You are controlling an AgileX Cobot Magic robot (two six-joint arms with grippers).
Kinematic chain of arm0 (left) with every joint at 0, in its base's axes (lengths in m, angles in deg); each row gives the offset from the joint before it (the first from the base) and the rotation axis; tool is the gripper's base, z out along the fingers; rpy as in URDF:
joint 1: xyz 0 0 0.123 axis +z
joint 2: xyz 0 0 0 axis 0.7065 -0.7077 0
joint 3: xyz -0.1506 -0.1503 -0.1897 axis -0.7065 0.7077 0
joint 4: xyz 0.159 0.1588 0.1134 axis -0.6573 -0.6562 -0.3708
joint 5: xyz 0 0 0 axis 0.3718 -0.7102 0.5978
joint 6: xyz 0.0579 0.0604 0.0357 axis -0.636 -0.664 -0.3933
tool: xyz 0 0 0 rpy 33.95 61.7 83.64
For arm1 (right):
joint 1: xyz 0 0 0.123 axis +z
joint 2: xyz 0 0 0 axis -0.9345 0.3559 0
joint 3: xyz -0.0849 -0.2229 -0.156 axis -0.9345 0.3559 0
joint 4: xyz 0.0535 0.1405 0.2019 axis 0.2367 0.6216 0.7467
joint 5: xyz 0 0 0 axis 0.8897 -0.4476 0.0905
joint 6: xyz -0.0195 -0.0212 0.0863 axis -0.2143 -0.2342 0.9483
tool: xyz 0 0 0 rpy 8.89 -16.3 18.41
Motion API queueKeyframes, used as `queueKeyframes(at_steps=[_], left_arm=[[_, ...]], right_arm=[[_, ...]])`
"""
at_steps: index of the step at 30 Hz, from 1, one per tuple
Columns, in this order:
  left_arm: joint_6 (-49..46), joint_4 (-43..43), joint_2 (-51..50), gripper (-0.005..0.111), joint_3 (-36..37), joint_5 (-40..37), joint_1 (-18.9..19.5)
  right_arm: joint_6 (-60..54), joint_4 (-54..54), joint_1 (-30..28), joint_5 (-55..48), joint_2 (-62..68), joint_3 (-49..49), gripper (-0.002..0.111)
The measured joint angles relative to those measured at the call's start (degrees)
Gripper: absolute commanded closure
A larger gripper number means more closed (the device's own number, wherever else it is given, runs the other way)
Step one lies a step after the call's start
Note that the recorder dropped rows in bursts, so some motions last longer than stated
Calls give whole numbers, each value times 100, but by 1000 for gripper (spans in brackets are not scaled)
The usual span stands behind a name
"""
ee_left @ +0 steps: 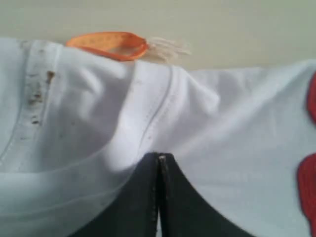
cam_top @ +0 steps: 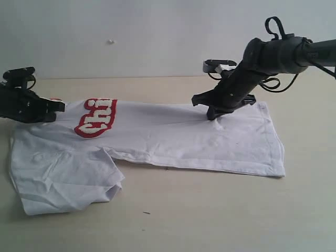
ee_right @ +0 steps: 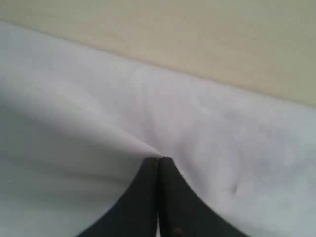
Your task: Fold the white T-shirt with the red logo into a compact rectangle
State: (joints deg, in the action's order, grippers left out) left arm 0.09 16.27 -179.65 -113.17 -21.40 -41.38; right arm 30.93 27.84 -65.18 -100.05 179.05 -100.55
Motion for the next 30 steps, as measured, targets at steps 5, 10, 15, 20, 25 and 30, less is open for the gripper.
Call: queueKeyframes(at_steps=[5,10,15,20,25,30], left_arm=[[38,70,64,107,0,-287,170],[47,-314,271,107,100,-558,276],[285,-825,701,107,301,-563,317],[320,-953,1362,107,427,-724,317],[-71,-967,2018,107,579,-1374,223],[-453,-1127,2645,107,1193,-1699,-214]], right_arm=[[-87,27,-129,-200,-34,0,108],[-124,-224,-289,-527,-103,0,108],[-170,-498,-551,-803,-232,35,108],[-472,-377,-663,-971,-618,64,108],[-880,293,-663,-1237,-1209,64,108],[-977,438,-663,-1330,-1855,456,108]])
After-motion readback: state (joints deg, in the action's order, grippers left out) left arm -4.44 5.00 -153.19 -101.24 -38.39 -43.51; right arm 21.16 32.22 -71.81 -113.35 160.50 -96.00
